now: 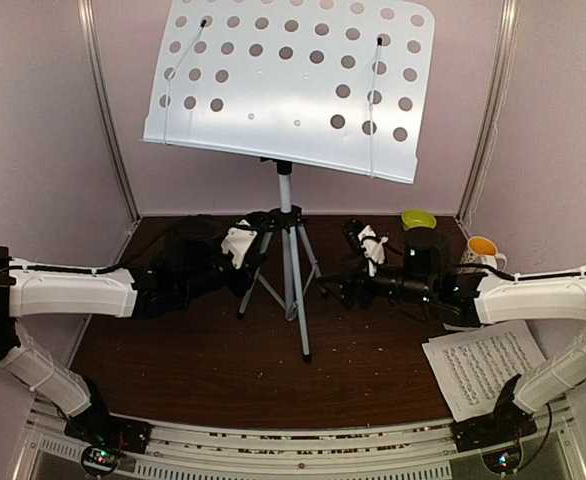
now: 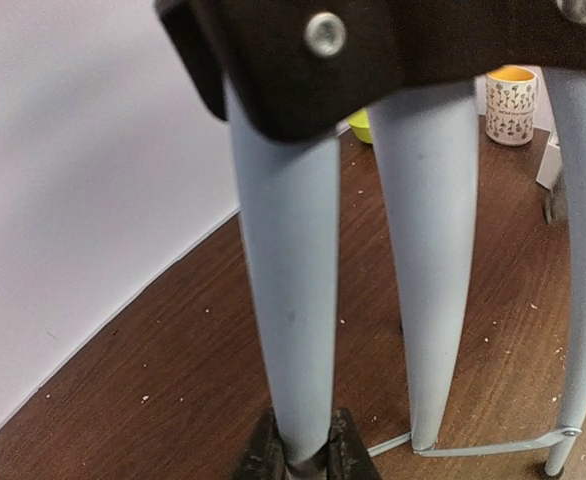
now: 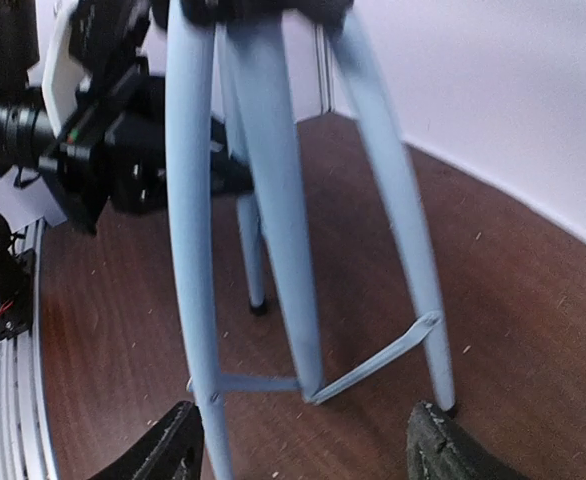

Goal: Set up the instrument practice props

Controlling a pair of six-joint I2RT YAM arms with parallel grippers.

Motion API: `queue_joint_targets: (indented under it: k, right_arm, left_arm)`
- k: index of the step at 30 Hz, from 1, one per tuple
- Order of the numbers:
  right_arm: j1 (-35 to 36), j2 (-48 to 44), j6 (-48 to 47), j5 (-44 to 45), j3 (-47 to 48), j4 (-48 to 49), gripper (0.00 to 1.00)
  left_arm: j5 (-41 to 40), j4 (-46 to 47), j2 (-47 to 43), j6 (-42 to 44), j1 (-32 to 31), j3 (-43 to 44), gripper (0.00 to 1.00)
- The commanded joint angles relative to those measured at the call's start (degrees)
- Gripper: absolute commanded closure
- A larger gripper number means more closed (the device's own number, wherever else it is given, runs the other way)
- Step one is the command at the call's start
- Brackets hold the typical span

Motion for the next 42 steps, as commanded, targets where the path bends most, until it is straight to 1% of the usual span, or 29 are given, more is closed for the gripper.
queue_joint_targets:
  k: [1,8,13,18,20,24,27,29,32,33,39,42]
  right_arm:
    - [3.0,3.3,8.8,-1.1,-3.5,2.7,0.31]
    - [4.3,13.1,13.6,-4.7,-3.7,10.1,0.32]
    - [6.4,17.3,14.9,-4.7,-3.0,15.0,0.33]
    - [7.0,20.2,15.6,-5.0,-1.2,17.9,0.39]
    - [7.0,21.3,16.0,-5.5,-0.6,18.4,0.43]
    - [7.0,21.4,17.7,-6.2,-1.7,20.2,0.59]
    - [6.9,20.8,20.0,-6.0,-4.7,23.8,0.70]
    - [7.0,20.4,21.1,-6.1,-6.2,24.9,0.80]
    - [7.0,19.3,22.5,-6.2,-7.6,25.0,0.97]
    - [7.0,18.5,22.9,-6.2,-7.9,24.5,1.00]
    - [7.2,11.9,22.2,-3.8,-9.0,15.5,1.00]
    - [7.2,10.5,21.1,-2.7,-9.1,11.4,1.00]
  left_arm:
    - [-0.9,-1.5,0.5,-0.6,-0.5,-1.1,1.00]
    - [-2.0,-1.6,0.2,-0.9,-0.5,-1.4,1.00]
    - [-2.4,-1.7,0.0,-0.8,-0.5,-1.5,1.00]
    - [-2.6,-1.3,-0.1,-1.0,-0.5,-1.5,1.00]
    - [-3.0,-1.3,-0.2,-1.0,-0.5,-1.5,1.00]
    - [-3.9,-1.6,-0.6,-0.8,-0.5,-1.7,1.00]
    - [-4.1,-1.9,-1.1,-0.2,-0.5,-2.1,1.00]
    - [-4.6,-1.9,-1.5,0.1,-0.5,-2.5,1.00]
    - [-5.9,-2.6,-2.3,1.4,-0.5,-3.0,1.00]
    - [-6.6,-2.9,-2.7,2.0,-0.5,-3.1,1.00]
    - [-10.2,-6.0,-4.7,5.9,0.3,-3.7,1.00]
    - [-11.3,-6.6,-5.5,6.9,0.6,-4.2,1.00]
